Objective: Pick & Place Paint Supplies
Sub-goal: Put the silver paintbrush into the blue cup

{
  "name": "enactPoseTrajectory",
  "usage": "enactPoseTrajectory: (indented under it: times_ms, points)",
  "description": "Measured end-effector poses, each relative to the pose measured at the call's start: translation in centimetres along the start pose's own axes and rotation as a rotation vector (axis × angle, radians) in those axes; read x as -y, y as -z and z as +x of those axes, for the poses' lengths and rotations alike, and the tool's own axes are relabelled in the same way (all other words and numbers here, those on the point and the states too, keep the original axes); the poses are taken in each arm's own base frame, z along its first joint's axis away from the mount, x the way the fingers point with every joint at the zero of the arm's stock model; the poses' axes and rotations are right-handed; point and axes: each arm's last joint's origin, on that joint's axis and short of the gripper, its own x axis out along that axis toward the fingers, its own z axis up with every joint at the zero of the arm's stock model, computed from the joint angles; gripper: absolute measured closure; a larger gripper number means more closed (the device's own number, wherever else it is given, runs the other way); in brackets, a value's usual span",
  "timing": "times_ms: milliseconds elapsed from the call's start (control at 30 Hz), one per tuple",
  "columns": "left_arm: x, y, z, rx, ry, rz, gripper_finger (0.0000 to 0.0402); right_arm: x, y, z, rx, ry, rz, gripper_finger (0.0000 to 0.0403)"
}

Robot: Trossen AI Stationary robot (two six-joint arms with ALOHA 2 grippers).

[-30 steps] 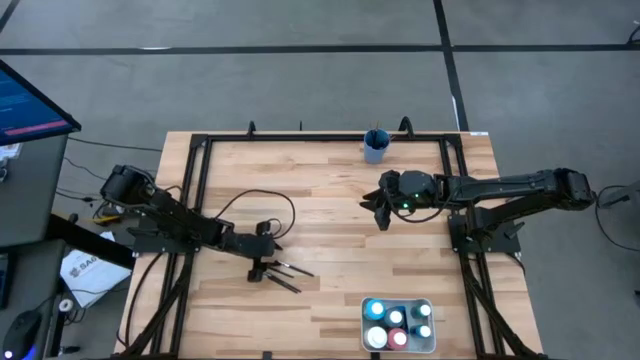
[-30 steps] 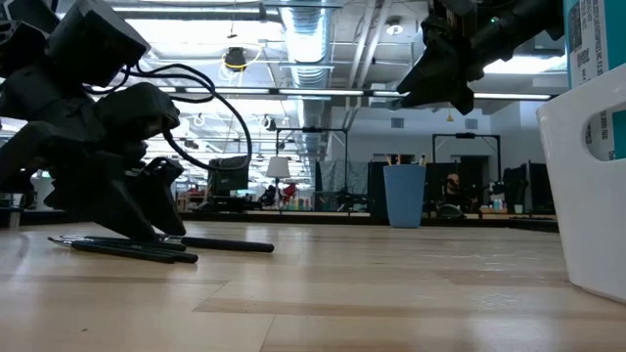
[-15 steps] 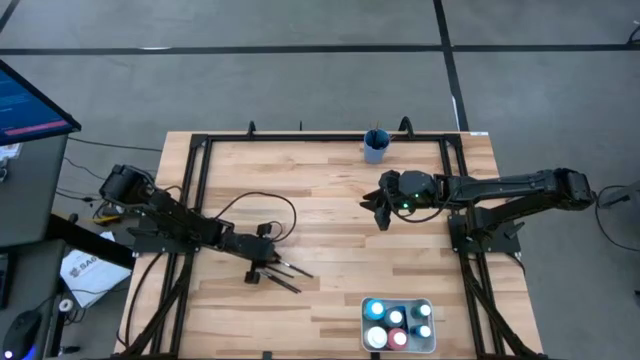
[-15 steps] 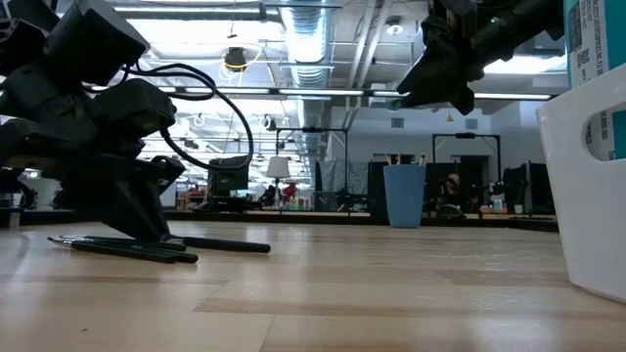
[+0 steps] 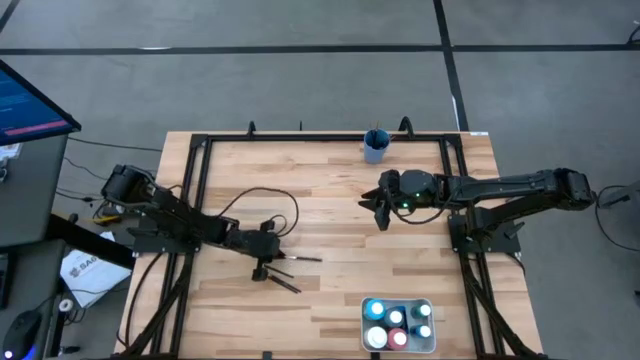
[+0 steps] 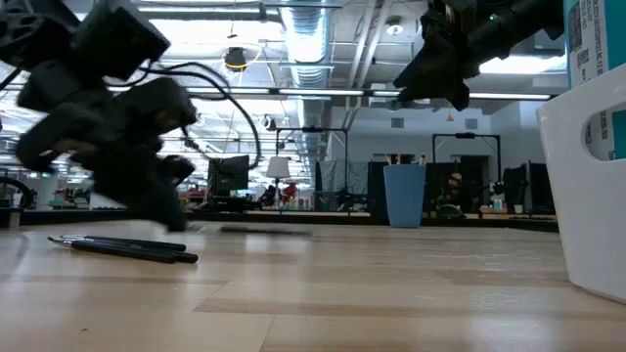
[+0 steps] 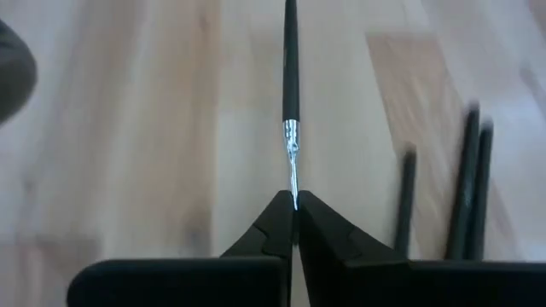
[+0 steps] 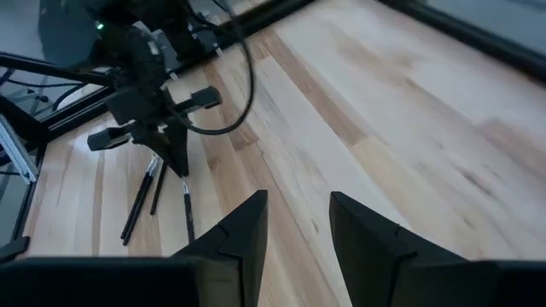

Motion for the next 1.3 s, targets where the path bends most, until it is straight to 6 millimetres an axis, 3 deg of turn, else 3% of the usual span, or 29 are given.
enactPoseTrajectory:
  times_ms: [200, 367, 567, 767, 967, 1300]
  points:
    - [-1.4, -2.2, 0.2, 0.066, -0.043, 0.005, 0.0401, -0.4, -0.8, -0.1, 0.081, -0.035, -0.071, 0.0281]
    - [-3.0, -4.7, 0.3, 0.134, -0.072, -0.006, 0.0401, -1.0, -1.8, 1.0, 0.024, -0.015, -0.139, 0.0255]
    - [-4.7, -7.7, 0.1, 0.203, -0.073, 0.010, 0.0401, -2.6, -3.5, 5.0, -0.133, -0.032, -0.263, 0.0211]
    - [-5.1, -9.6, -0.2, 0.196, -0.086, 0.049, 0.0401, -4.2, -4.7, 9.1, -0.284, -0.096, -0.353, 0.0204]
    - [-5.2, -10.5, -0.4, 0.219, -0.095, 0.050, 0.0401, -4.8, -4.1, 12.0, -0.434, -0.128, -0.392, 0.0216]
    - [-5.2, -10.7, -0.4, 0.226, -0.109, 0.049, 0.0401, -5.2, -3.4, 12.6, -0.485, -0.150, -0.396, 0.0234]
